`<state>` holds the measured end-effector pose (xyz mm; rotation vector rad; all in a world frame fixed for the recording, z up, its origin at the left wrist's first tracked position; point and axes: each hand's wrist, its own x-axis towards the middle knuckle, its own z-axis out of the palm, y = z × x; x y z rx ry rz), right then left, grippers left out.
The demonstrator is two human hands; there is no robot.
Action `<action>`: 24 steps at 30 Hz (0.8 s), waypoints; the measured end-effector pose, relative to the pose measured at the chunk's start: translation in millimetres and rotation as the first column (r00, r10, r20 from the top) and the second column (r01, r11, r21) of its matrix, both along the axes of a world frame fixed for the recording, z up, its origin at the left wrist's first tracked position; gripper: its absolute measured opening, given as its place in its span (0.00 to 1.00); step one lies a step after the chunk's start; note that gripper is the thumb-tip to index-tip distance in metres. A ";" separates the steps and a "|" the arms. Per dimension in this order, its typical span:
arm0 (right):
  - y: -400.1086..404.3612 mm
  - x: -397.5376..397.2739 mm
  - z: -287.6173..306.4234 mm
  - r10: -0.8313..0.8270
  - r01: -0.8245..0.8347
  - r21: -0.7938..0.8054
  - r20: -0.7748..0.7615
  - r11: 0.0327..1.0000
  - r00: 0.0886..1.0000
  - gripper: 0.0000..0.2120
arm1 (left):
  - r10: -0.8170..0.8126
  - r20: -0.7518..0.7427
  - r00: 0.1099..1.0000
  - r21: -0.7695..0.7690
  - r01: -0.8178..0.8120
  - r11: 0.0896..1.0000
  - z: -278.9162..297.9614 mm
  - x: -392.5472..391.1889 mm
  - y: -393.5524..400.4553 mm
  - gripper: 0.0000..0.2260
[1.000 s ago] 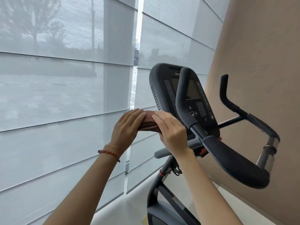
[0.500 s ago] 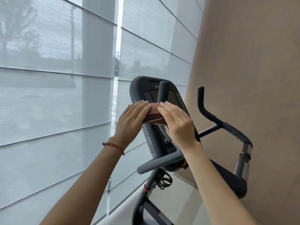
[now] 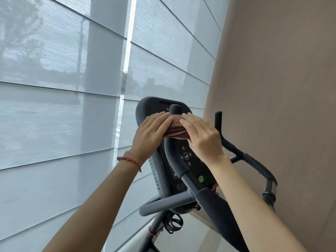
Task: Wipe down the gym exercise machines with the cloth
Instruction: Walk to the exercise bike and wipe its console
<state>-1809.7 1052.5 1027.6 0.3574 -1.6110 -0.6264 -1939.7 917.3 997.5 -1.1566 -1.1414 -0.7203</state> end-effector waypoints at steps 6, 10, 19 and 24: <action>4.1 -22.6 11.1 -0.018 0.016 -0.035 -0.055 0.999 0.998 0.09 | -0.043 -0.041 0.998 0.024 0.044 0.999 17.0 -26.4 10.7 0.14; 4.3 -39.1 18.0 -0.038 0.036 -0.033 -0.091 0.999 0.995 0.07 | -0.070 -0.045 0.997 0.032 0.071 0.997 27.6 -44.5 16.2 0.17; 13.7 -54.0 8.3 -0.125 0.127 0.023 -0.061 0.992 0.990 0.08 | -0.119 -0.036 0.992 -0.057 0.117 0.992 15.7 -63.5 27.1 0.16; 14.7 -51.1 2.3 -0.164 0.164 0.002 -0.010 0.986 0.986 0.12 | -0.131 0.006 0.991 -0.095 0.131 0.987 9.1 -60.4 28.0 0.19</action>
